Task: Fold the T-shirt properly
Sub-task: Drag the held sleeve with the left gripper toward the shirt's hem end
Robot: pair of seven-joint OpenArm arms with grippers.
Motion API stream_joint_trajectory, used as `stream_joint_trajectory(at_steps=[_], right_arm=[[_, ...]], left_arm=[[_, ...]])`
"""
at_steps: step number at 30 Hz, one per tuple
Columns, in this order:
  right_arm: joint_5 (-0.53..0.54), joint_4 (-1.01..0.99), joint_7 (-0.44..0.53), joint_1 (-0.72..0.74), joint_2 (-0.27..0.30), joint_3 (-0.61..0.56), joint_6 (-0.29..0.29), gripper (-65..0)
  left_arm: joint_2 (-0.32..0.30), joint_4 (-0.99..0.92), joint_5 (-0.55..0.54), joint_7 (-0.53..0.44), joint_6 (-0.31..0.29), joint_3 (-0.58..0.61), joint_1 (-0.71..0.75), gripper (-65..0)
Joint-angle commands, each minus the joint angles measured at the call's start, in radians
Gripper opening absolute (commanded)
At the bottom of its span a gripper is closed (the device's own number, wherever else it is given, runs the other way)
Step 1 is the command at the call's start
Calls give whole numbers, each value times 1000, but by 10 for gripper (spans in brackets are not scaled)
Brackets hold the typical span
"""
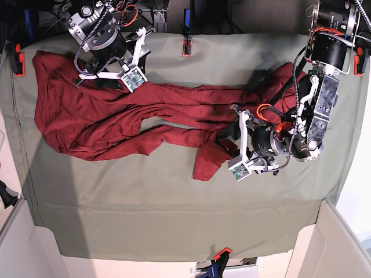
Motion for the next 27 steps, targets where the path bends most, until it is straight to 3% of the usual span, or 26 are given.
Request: stream_joint_trajectory(at_steps=[1, 3, 6, 12, 15, 19, 27], right_arm=[[-4, 22, 16, 2, -3, -1, -7, -338], [-4, 22, 16, 3, -3, -1, -7, -338], [-4, 22, 20, 5, -3, -1, -7, -338], [-4, 22, 20, 5, -3, -1, -7, -338], [-4, 22, 20, 5, -3, -1, -7, -338], [-4, 22, 19, 4, -7, -1, -7, -338], [-16, 22, 13, 2, -14, -1, -7, -338]], left_arm=[[-32, 14, 45, -35, -10, 5, -30, -259], [-64, 14, 135, -103, 3, 29, -30, -259], [-63, 14, 274, -156, 183, 33, -30, -259], [-61, 16, 323, -272, 312, 33, -30, -259], [-14, 16, 318, -296, 314, 33, -30, -259], [98, -20, 299, -312, 313, 33, -30, -259], [294, -299, 323, -352, 302, 33, -138, -259]])
